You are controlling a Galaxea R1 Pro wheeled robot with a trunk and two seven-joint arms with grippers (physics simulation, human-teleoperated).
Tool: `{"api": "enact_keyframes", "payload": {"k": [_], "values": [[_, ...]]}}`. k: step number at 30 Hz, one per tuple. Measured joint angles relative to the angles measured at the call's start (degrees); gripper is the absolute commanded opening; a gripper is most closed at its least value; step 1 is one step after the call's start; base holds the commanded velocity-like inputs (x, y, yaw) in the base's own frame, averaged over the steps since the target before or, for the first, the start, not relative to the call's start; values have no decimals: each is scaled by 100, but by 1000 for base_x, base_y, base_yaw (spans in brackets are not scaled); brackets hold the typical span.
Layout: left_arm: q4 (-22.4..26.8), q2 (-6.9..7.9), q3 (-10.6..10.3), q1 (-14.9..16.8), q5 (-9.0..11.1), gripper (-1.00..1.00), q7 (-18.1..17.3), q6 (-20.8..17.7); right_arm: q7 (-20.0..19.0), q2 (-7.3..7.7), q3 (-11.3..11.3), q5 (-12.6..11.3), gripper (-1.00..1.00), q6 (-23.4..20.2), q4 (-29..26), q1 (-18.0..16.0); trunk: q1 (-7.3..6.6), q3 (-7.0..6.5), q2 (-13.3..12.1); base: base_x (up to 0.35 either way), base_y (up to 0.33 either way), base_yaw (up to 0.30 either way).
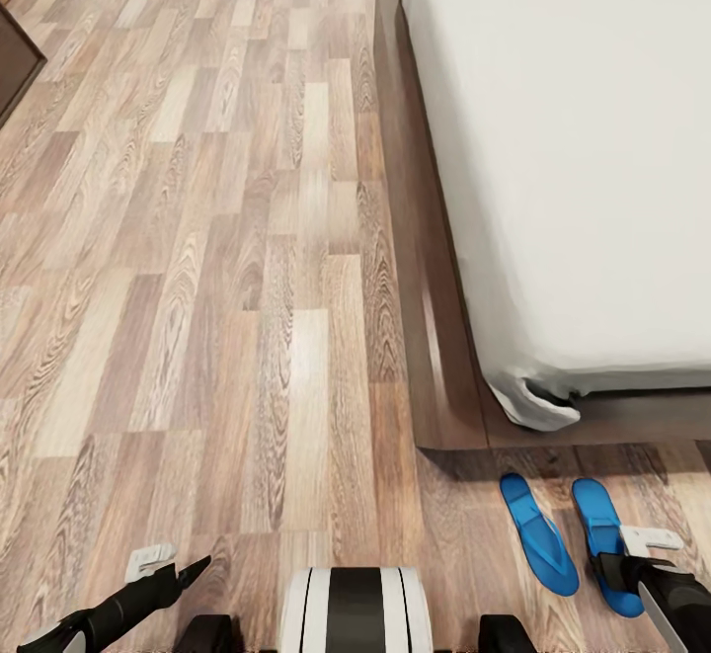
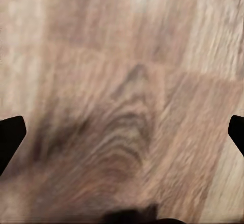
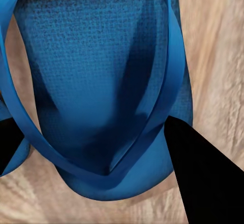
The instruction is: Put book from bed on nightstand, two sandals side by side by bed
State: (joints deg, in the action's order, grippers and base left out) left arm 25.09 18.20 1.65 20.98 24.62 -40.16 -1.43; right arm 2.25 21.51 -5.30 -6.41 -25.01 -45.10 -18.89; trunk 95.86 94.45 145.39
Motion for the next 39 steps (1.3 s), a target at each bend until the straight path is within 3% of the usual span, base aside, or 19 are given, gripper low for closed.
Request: {"api": "enact_keyframes", "payload": {"k": [4,7,12,22,28,39], "values": [[0,4,0,0,2,100,-6,0,-7,1,-5,-7,-100,48,-52,0,10,89,5,0,0,0],[0,1,0,0,1,100,-12,5,-8,-4,-12,-23,-100,335,-58,0,18,155,9,0,0,0],[0,1,0,0,-1,100,-18,8,-15,-4,-20,-46,-100,698,-52,-1,18,156,10,0,0,0],[0,0,1,0,1,100,-18,3,-16,1,-20,-63,-100,728,-50,-1,18,156,10,0,0,0],[0,0,0,0,-1,100,-24,3,-15,1,-20,-67,-100,731,-51,0,34,288,17,0,0,0],[0,0,0,0,1,100,-31,6,-10,1,-20,-66,-100,728,-46,-1,33,289,18,0,0,0]]}}
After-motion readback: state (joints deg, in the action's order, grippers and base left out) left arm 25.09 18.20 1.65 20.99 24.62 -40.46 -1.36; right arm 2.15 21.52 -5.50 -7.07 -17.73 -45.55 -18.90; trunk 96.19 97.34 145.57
